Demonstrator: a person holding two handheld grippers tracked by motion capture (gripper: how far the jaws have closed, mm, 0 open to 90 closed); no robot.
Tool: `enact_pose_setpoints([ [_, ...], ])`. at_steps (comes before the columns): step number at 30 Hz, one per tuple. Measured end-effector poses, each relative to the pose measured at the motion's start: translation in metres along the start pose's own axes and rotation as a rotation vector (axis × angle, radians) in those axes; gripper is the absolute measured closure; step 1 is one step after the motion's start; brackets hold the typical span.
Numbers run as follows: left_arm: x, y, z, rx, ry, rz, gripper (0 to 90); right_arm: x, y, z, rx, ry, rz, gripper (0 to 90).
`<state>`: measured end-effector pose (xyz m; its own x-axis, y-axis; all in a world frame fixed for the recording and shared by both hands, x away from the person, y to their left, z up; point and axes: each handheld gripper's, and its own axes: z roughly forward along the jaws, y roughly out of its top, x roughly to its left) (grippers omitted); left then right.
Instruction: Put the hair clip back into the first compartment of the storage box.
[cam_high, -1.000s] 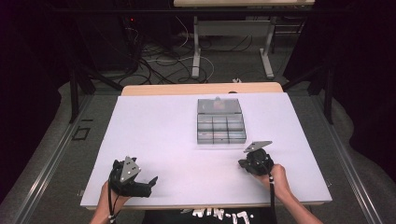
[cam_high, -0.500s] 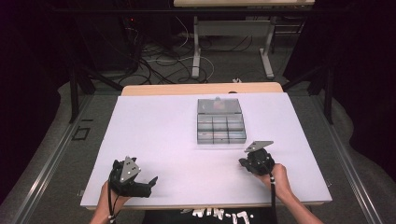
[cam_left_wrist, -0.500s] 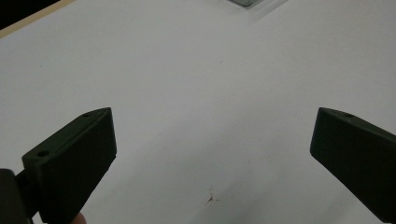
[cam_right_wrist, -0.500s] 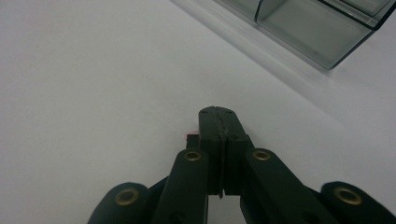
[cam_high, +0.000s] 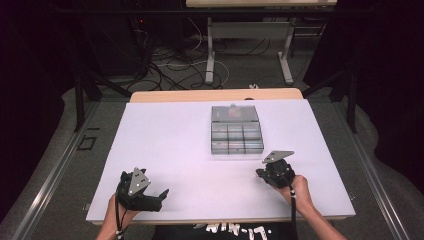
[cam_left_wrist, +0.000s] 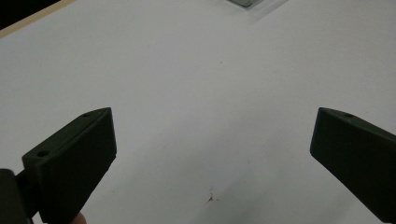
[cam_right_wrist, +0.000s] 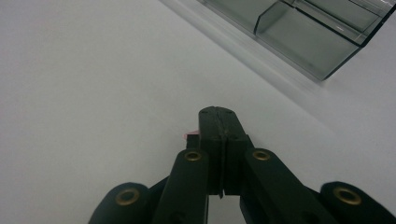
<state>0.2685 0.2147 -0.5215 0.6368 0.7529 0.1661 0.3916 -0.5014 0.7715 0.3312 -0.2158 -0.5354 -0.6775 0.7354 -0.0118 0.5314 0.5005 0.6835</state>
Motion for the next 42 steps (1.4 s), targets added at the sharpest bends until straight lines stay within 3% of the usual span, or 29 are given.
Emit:
enact_pose_setpoints([
  [8,0.000,0.000,0.000,0.006,0.000,0.000,0.4,0.002,0.003,-0.005,-0.001,0.001,-0.015,90.0],
  [10,0.000,0.000,0.000,0.005,0.003,0.003,0.4,0.002,0.004,-0.008,-0.027,-0.009,-0.019,90.0],
  [13,0.000,0.000,0.000,0.002,0.005,0.002,0.4,0.001,0.006,-0.011,-0.016,-0.004,-0.023,90.0],
  [29,-0.001,0.000,0.001,0.013,0.001,-0.001,0.4,0.000,0.015,-0.026,-0.081,-0.025,-0.042,90.0],
  [42,-0.001,0.000,0.000,0.012,0.001,0.001,0.4,-0.004,0.030,-0.025,-0.105,-0.041,-0.052,90.0],
])
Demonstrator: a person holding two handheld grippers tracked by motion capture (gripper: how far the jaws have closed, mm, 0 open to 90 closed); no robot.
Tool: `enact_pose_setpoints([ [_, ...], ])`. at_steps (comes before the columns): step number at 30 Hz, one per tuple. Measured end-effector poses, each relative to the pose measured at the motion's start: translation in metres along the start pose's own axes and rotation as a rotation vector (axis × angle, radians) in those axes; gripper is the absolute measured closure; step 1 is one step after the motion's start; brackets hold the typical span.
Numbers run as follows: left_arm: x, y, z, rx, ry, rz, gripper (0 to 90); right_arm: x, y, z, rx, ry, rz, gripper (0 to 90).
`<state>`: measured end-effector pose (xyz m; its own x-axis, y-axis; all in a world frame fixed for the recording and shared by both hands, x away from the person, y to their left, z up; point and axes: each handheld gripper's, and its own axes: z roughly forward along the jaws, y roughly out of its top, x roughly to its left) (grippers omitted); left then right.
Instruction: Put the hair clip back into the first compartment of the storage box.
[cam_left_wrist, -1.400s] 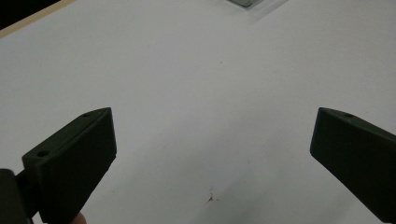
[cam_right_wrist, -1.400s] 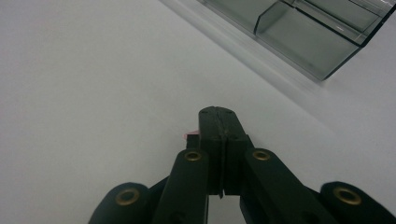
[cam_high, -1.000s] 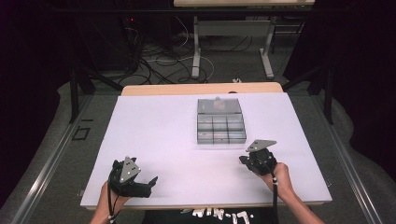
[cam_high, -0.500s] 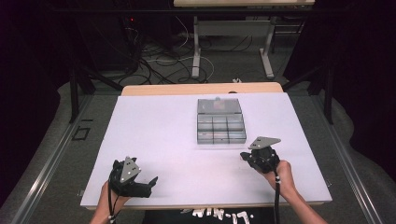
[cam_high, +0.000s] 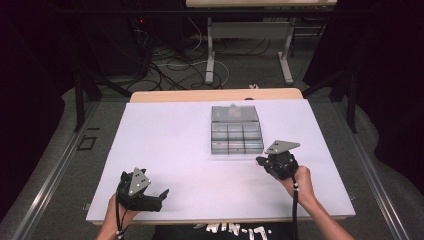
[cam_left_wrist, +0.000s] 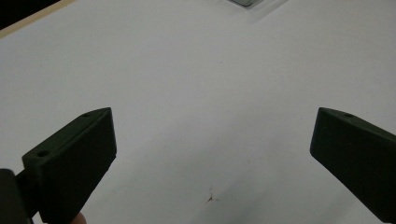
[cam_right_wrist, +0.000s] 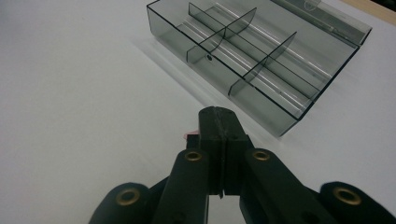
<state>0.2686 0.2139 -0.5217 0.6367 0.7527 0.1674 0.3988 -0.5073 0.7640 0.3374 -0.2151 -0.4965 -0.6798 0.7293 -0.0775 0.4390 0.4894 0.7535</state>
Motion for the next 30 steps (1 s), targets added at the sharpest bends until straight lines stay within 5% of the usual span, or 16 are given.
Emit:
enact_pose_setpoints([
  [30,0.000,0.000,0.001,0.000,-0.010,-0.006,0.4,-0.008,0.030,0.022,-0.034,-0.006,-0.016,90.0],
])
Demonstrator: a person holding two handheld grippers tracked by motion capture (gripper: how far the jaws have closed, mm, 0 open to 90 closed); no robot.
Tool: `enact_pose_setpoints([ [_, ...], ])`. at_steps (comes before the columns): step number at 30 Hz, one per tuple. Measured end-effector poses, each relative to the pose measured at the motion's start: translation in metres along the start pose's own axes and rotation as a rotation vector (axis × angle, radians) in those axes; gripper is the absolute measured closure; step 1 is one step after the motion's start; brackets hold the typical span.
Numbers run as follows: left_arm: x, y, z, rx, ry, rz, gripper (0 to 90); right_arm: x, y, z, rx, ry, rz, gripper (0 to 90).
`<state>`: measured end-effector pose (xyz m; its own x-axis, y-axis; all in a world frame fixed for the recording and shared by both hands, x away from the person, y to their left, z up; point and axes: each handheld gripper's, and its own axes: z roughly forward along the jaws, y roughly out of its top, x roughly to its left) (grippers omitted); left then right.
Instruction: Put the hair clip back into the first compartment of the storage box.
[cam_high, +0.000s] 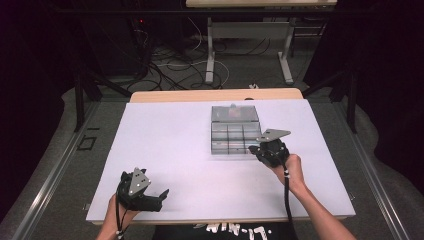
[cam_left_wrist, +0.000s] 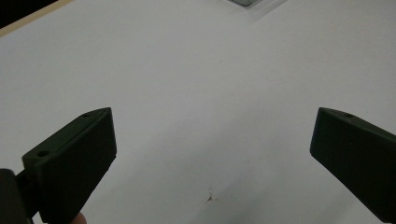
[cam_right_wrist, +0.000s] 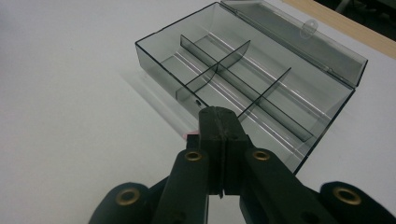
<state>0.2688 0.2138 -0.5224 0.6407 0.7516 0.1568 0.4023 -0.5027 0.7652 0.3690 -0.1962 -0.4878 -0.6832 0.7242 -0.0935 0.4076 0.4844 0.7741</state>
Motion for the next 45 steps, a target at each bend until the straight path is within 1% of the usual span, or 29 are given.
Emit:
enact_pose_setpoints([
  [3,0.000,0.000,0.000,-0.005,0.007,0.003,0.4,0.000,0.002,0.003,-0.001,0.002,-0.003,90.0],
  [6,0.000,0.000,0.000,-0.004,0.004,0.005,0.4,-0.001,0.003,0.005,0.000,0.002,-0.007,90.0],
  [7,0.000,0.000,0.000,-0.005,0.000,-0.002,0.4,-0.001,0.004,0.005,0.003,0.002,-0.004,90.0],
  [8,0.000,0.000,0.000,-0.002,-0.002,0.000,0.4,-0.001,0.004,0.006,0.007,0.000,-0.004,90.0],
  [10,0.000,0.000,0.000,-0.002,-0.002,0.000,0.4,-0.002,0.005,0.007,0.001,-0.005,-0.010,90.0],
  [11,0.000,0.000,0.000,-0.002,-0.002,0.000,0.4,-0.002,0.006,0.009,0.003,0.000,-0.004,90.0],
  [14,0.000,0.000,0.000,-0.006,0.007,0.007,0.4,-0.003,0.007,0.011,0.008,-0.001,-0.007,90.0],
  [15,0.000,0.000,0.000,-0.006,0.007,0.006,0.4,-0.003,0.008,0.013,-0.001,-0.003,-0.009,90.0],
  [17,0.000,0.000,0.000,-0.007,0.007,0.006,0.4,-0.003,0.009,0.014,-0.004,0.000,-0.001,90.0],
  [19,0.000,0.000,0.000,-0.009,0.001,0.000,0.4,-0.004,0.011,0.016,-0.004,-0.001,-0.010,90.0],
  [22,0.000,0.000,0.000,-0.009,0.000,-0.001,0.4,-0.004,0.013,0.018,-0.003,0.000,-0.009,90.0],
  [28,0.000,0.000,0.000,-0.009,0.001,-0.001,0.4,-0.003,0.017,0.024,0.001,0.005,-0.011,90.0],
  [31,0.000,0.000,0.000,-0.009,0.002,0.001,0.4,-0.002,0.020,0.030,0.002,0.004,-0.014,90.0],
  [32,0.000,0.000,0.000,-0.009,0.002,0.001,0.5,-0.002,0.021,0.030,0.003,0.005,-0.020,90.0],
  [33,0.000,0.000,0.000,-0.009,0.003,0.000,0.4,-0.001,0.022,0.032,0.003,0.005,-0.013,90.0],
  [34,0.000,0.000,0.000,-0.009,0.001,0.000,0.4,-0.002,0.022,0.032,-0.002,0.004,-0.022,90.0],
  [35,0.000,0.000,0.000,-0.009,0.001,-0.001,0.4,-0.001,0.023,0.033,-0.001,0.006,-0.016,90.0],
  [38,0.000,0.000,0.000,-0.009,-0.001,-0.001,0.5,-0.001,0.025,0.034,0.006,0.011,-0.020,90.0],
  [40,0.000,0.000,0.000,-0.007,0.006,0.007,0.4,0.000,0.026,0.037,0.004,0.005,-0.022,90.0],
  [43,0.000,0.000,0.000,-0.007,0.005,0.006,0.4,0.000,0.028,0.038,0.007,0.014,-0.021,90.0],
  [45,0.000,0.000,0.000,-0.005,0.003,0.005,0.4,0.000,0.030,0.039,0.007,0.010,-0.027,90.0],
])
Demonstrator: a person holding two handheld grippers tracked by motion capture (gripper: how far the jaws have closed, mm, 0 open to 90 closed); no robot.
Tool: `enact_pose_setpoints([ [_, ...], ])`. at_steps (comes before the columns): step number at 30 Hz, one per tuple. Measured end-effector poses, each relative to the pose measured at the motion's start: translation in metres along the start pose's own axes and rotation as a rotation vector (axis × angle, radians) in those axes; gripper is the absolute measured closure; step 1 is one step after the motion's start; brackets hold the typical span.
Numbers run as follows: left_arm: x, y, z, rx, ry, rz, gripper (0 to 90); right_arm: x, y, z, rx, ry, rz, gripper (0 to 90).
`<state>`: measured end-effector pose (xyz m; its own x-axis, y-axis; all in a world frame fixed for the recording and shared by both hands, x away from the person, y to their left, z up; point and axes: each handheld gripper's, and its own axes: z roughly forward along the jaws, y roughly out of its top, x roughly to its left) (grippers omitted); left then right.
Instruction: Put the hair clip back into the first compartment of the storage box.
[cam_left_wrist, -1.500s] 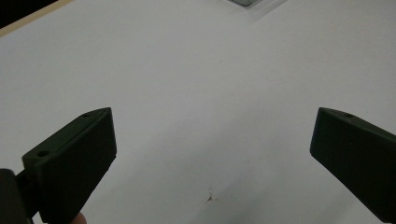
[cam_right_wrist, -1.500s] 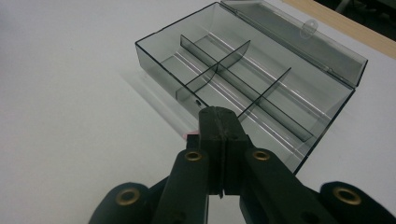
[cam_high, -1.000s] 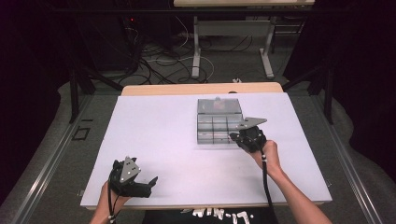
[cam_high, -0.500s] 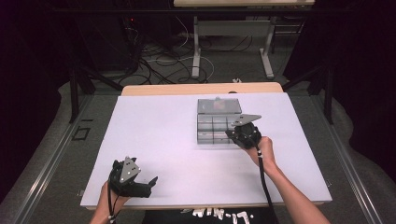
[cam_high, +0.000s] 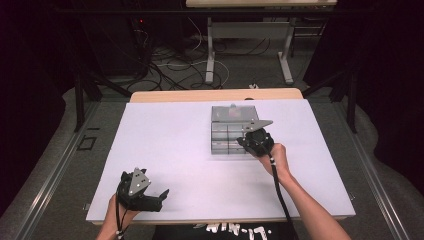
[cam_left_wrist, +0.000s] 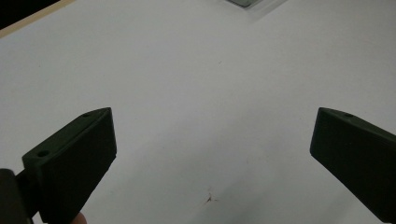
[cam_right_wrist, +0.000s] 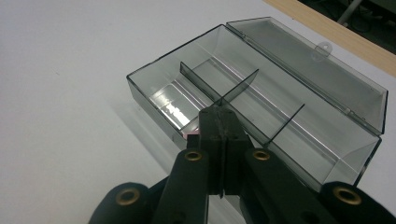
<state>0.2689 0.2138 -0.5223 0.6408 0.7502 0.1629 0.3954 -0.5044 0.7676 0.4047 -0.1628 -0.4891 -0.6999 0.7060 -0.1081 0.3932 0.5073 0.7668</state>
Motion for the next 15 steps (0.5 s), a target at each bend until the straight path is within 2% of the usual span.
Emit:
enact_pose_setpoints([
  [9,0.0001,-0.0001,-0.0003,-0.002,0.000,0.002,0.4,-0.0004,0.0054,0.0038,-0.002,0.000,0.003,90.0],
  [10,0.0001,-0.0001,-0.0003,-0.003,0.000,0.002,0.4,-0.0007,0.0057,0.0051,-0.016,-0.007,-0.001,90.0],
  [11,0.0002,-0.0002,-0.0002,-0.002,0.000,0.001,0.4,-0.0005,0.0069,0.0046,0.001,-0.001,0.006,90.0],
  [15,0.0003,0.0000,0.0000,-0.002,0.001,0.001,0.4,-0.0011,0.0098,0.0073,-0.006,-0.003,0.000,90.0],
])
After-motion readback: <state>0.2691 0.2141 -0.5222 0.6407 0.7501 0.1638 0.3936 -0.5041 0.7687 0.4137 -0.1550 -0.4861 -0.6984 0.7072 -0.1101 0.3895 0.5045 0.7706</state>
